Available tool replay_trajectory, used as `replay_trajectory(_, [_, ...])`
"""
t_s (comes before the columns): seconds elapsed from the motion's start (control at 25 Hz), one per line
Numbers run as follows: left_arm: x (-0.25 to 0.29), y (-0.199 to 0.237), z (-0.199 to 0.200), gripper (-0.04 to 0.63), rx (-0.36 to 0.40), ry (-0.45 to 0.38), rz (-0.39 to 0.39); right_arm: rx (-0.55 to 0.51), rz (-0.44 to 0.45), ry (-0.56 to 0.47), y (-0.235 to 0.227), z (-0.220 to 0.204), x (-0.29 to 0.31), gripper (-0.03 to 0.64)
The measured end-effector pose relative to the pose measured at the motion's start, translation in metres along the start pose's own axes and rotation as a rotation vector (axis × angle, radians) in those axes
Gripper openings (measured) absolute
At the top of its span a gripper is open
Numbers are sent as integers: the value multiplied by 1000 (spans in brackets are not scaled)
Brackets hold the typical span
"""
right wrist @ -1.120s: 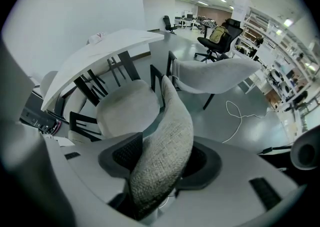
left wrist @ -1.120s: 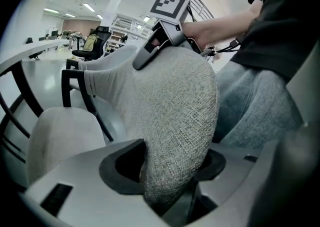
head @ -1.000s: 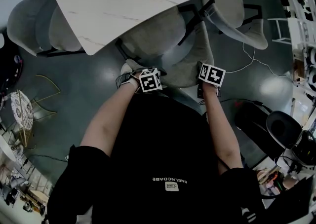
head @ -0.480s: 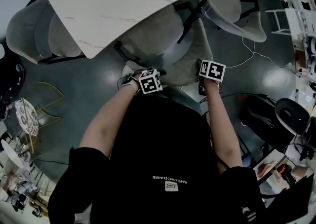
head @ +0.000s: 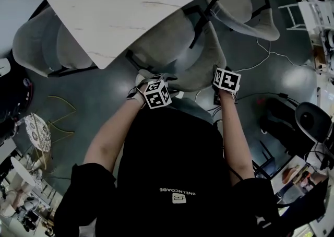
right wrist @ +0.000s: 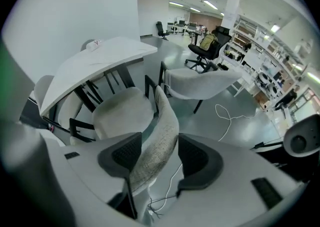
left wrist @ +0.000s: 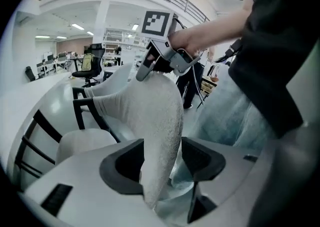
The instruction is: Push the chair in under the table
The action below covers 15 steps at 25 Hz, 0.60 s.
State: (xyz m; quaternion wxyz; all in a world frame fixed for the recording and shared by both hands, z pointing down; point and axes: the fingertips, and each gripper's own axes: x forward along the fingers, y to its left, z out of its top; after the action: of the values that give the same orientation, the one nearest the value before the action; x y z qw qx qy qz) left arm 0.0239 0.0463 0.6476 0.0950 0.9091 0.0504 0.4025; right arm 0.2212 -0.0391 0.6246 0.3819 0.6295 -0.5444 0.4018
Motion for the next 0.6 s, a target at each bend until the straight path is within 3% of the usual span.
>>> replay_trajectory(0.2, [-41,8,45,238,-24,-123,52,-64,11,-105,20,15,-35,232])
replay_trajectory(0.4, [-91,13,98,209,-30,-251,124,-33,84,-266,42,35,-87,229])
replay_trajectory(0.6, [-146,18,156,183,51,-375,215,-21,156,-477,53,62,-153,195])
